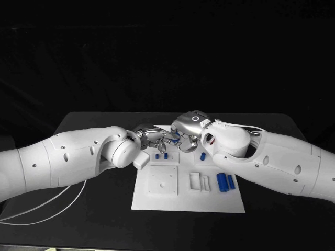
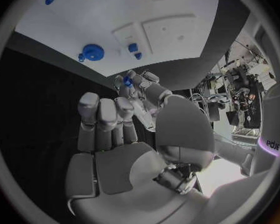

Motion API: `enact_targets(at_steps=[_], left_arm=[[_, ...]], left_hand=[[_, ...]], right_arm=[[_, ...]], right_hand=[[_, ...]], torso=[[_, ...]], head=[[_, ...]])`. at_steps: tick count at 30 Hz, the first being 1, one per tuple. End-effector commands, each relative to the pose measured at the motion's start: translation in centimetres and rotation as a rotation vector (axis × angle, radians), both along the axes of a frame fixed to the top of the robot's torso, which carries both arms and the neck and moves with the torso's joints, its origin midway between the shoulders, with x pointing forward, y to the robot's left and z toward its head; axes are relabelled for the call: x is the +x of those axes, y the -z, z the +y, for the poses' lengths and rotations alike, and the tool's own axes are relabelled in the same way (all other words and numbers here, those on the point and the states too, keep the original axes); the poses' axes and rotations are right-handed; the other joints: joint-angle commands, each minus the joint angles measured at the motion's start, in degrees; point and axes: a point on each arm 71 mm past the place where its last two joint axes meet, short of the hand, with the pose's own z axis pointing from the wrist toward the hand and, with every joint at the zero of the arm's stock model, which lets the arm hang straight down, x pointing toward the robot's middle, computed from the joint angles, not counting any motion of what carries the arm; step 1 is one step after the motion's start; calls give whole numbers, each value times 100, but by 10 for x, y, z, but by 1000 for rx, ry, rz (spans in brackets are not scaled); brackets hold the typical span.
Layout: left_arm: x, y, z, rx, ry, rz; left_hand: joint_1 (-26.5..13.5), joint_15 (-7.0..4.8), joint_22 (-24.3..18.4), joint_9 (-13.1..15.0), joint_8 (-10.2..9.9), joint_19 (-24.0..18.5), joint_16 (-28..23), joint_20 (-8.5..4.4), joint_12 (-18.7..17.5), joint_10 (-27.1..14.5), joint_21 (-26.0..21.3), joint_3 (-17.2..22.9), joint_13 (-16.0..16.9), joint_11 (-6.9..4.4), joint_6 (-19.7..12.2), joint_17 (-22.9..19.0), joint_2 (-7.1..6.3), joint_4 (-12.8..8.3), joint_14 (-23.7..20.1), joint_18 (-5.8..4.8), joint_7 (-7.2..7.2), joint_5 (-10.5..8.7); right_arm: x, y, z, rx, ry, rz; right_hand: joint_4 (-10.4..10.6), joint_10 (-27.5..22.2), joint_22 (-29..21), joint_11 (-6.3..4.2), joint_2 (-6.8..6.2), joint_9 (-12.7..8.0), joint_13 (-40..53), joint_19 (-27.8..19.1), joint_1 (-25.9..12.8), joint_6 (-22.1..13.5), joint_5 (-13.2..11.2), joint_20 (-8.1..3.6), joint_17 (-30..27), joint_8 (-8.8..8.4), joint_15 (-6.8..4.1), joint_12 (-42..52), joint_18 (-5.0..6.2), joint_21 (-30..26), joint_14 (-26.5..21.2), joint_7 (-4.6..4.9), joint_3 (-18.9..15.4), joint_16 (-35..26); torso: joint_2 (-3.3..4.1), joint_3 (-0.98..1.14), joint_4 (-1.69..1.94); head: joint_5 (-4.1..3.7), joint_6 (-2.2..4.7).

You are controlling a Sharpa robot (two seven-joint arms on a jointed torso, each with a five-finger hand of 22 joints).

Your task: Assemble the parts on the task board

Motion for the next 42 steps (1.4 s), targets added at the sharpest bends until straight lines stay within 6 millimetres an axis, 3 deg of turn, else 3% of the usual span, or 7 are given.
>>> enact_targets(at_steps=[1,12,27,33,42], left_arm=[[-1,0,-3,-26,3,10],[-2,0,-4,-23,13,21],[-1,-1,-3,-40,-12,8],[0,-1,-3,-51,-27,19],[1,-1,-2,-67,-57,20]], left_hand=[[124,-10,-4,-29,37,17,-65,-12,-53,-31,-41,5,-52,87,80,-15,37,-99,40,297,-24,-7],[361,-37,7,-124,170,42,-140,-30,-77,223,-69,50,-162,55,218,-21,220,-341,99,267,-82,13],[552,-162,31,-244,402,123,-183,-115,-23,684,-85,88,-235,-77,557,7,433,-359,213,218,-223,15],[940,-288,57,-299,571,248,-164,-191,60,1068,-44,497,-225,-211,867,47,359,-350,380,198,-348,-18],[1038,-360,89,-357,662,326,-153,-253,59,1280,-9,733,-209,-283,1039,88,357,-349,490,175,-401,-17]], right_arm=[[0,-2,1,3,5,-8],[1,-2,1,3,7,-8],[1,-2,2,2,6,-3],[0,-2,4,5,1,-4],[1,-2,3,10,5,2]], right_hand=[[26,26,-6,-21,-80,4,-8,38,1,59,5,6,-2,-4,-25,-29,353,-2,0,31,12,-21],[34,27,-8,-21,-89,3,-9,39,3,56,5,5,-12,-6,-25,-33,353,-3,-7,31,18,-30],[48,13,-10,-19,-101,2,-31,40,0,51,5,4,-32,-10,-24,-57,353,-6,-22,33,21,-49],[58,-2,-11,-18,-109,1,-50,40,-3,46,5,4,-42,-13,-23,-79,353,-8,-29,35,23,-60],[66,-12,-13,-16,-119,-1,-65,39,-4,40,7,4,-54,-17,-22,-96,353,-12,-38,37,25,-72]], torso=[[1,2,0],[-3,0,-2],[-2,3,-2],[-3,5,-2],[-2,3,-6]], head=[[3,-4],[-13,-8],[-21,-17],[-18,-23],[-13,-22]])
